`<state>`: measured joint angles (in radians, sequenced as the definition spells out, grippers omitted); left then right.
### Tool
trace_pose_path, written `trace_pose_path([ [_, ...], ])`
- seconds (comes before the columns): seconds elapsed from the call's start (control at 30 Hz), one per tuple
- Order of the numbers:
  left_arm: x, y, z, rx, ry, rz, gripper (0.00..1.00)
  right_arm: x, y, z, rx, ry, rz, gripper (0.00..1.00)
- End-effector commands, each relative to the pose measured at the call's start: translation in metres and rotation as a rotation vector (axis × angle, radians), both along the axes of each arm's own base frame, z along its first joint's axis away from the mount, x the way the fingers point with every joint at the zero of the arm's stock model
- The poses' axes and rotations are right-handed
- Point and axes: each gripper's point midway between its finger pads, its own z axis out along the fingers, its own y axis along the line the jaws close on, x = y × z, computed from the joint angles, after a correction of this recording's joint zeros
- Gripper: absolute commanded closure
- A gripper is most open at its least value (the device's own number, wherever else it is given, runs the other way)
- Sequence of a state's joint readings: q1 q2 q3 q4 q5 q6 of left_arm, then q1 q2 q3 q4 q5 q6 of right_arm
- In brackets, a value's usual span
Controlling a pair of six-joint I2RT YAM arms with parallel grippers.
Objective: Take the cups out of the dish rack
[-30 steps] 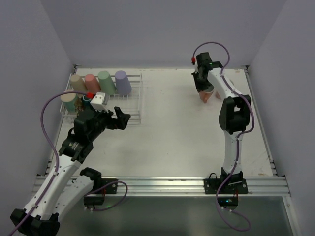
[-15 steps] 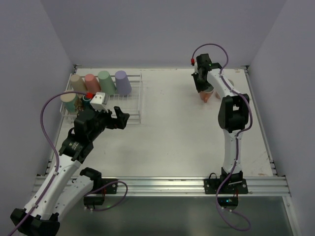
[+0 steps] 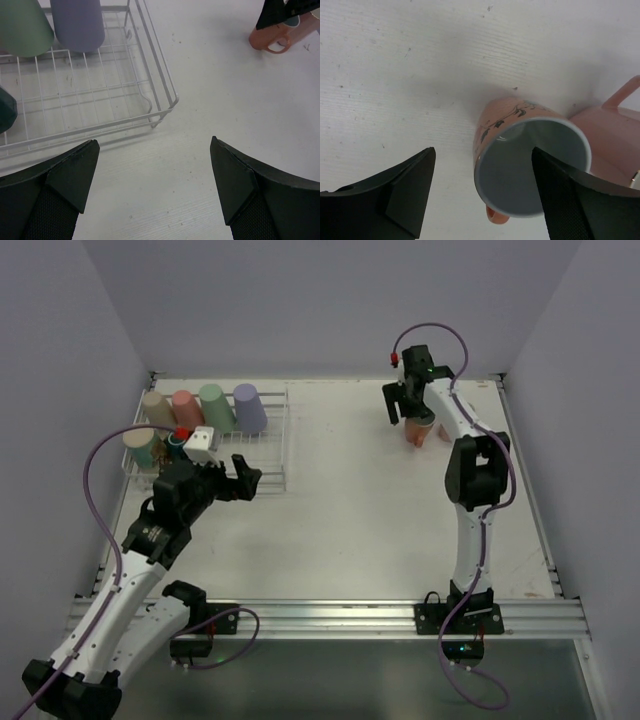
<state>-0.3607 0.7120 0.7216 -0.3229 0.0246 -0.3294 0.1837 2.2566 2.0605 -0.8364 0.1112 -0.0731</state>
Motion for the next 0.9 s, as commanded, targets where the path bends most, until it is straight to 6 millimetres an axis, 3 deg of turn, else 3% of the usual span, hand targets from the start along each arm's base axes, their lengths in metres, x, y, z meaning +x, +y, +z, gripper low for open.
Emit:
trace_pose_path([
  [0.0,0.008,0.002,0.016,-0.007,-0.039,0.022,0.00,0.014,-0.003,0.103,0.033,-0.255,-0.021,0.18],
  [0.13,0.017,0.020,0.026,0.022,-0.024,0.138,0.00,0.003,0.005,0.152,0.108,-0.358,-0.017,0.02],
  [0.17,0.021,0.024,0.039,0.025,-0.046,0.162,0.00,0.000,0.006,0.159,0.131,-0.378,-0.031,0.01],
  [0.2,0.029,0.033,0.039,0.052,-0.039,0.223,0.00,-0.009,0.006,0.185,0.154,-0.433,-0.027,0.01],
  [0.23,0.033,0.037,0.041,0.070,-0.038,0.252,0.00,-0.015,0.014,0.196,0.213,-0.453,-0.026,0.01],
  [0.3,0.049,0.043,0.048,0.119,-0.040,0.298,0.00,-0.027,0.026,0.202,0.306,-0.482,-0.030,0.01],
  [0.33,0.053,0.049,0.047,0.141,-0.022,0.336,0.00,-0.045,0.033,0.232,0.361,-0.550,-0.006,0.01],
  [0.37,0.058,0.054,0.047,0.157,-0.013,0.373,0.00,-0.051,0.044,0.218,0.416,-0.549,-0.002,0.01],
  [0.4,0.068,0.063,0.049,0.184,-0.009,0.437,0.00,-0.062,0.057,0.221,0.453,-0.565,0.019,0.01],
  [0.43,0.070,0.067,0.050,0.183,-0.005,0.474,0.00,-0.081,0.065,0.242,0.514,-0.614,0.029,0.01],
  [0.47,0.073,0.071,0.055,0.179,-0.010,0.505,0.00,-0.093,0.087,0.224,0.561,-0.590,0.082,0.01],
  [0.53,0.076,0.087,0.053,0.168,-0.010,0.616,0.00,-0.116,0.106,0.232,0.633,-0.618,0.135,0.01],
  [0.57,0.076,0.091,0.048,0.153,0.000,0.641,0.00,-0.127,0.123,0.219,0.659,-0.592,0.186,0.01],
  [0.7,0.076,0.111,0.029,0.118,0.028,0.768,0.00,-0.148,0.142,0.206,0.702,-0.550,0.248,0.01],
  [0.87,0.089,0.133,-0.003,0.158,0.099,0.863,0.00,-0.167,0.149,0.213,0.767,-0.561,0.304,0.01],
])
